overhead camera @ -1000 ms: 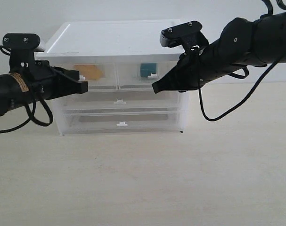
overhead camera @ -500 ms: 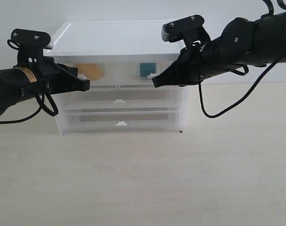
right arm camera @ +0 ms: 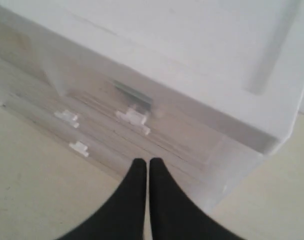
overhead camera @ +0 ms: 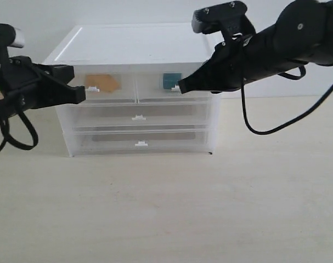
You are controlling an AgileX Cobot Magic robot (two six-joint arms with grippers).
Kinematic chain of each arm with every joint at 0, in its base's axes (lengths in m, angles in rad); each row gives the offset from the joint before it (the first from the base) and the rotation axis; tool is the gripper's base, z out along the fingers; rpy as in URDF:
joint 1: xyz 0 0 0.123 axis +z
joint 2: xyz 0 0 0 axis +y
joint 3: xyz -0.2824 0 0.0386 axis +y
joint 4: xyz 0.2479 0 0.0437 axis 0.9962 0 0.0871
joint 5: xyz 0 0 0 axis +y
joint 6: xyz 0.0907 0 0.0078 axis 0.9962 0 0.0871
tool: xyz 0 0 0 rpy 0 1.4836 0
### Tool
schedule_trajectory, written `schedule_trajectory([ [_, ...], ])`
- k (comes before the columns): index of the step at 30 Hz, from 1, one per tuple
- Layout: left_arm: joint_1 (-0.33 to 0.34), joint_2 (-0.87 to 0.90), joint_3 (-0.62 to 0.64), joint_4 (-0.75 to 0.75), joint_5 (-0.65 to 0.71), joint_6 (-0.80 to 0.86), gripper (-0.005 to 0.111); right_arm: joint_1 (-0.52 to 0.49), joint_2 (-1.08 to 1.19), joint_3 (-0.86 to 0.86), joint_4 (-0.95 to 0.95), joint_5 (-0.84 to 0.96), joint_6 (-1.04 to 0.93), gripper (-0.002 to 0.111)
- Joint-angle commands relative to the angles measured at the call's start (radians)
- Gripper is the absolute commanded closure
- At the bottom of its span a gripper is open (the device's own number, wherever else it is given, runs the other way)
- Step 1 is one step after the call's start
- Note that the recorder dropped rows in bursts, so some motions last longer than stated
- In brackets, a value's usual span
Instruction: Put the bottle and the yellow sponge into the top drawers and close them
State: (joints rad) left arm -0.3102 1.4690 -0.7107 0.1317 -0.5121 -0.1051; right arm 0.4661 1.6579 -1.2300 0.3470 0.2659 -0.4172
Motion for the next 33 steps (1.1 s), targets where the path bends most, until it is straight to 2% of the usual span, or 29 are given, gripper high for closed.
schedule_trajectory([
  [1,-0.005,-0.143,0.082,-0.008,-0.011,-0.036,0.103,0.044,-0.146,0.099,0.013,-0.079,-0.01,0.108],
  [11,-0.005,-0.57,0.241,0.069,0.009,-0.136,0.103,0.054,-0.515,0.311,0.039,-0.115,0.015,0.108],
  [19,-0.005,-0.867,0.25,0.067,0.331,-0.162,0.103,0.054,-0.884,0.516,0.063,-0.196,0.022,0.108],
  [21,-0.005,-1.005,0.25,0.067,0.417,-0.214,0.103,0.054,-1.052,0.618,0.063,-0.249,0.025,0.108],
  [25,-0.005,-1.211,0.25,0.067,0.56,-0.212,0.103,0.054,-1.302,0.729,0.063,-0.251,0.045,0.108],
  [29,-0.003,-1.327,0.25,0.067,0.68,-0.212,0.103,0.054,-1.433,0.786,0.063,-0.248,0.049,0.108],
  [30,-0.003,-1.379,0.25,0.071,0.759,-0.209,0.103,0.054,-1.49,0.809,0.063,-0.244,0.052,0.108],
  [33,-0.003,-1.462,0.25,0.068,0.882,-0.209,0.103,0.054,-1.566,0.83,0.063,-0.231,0.05,0.108],
])
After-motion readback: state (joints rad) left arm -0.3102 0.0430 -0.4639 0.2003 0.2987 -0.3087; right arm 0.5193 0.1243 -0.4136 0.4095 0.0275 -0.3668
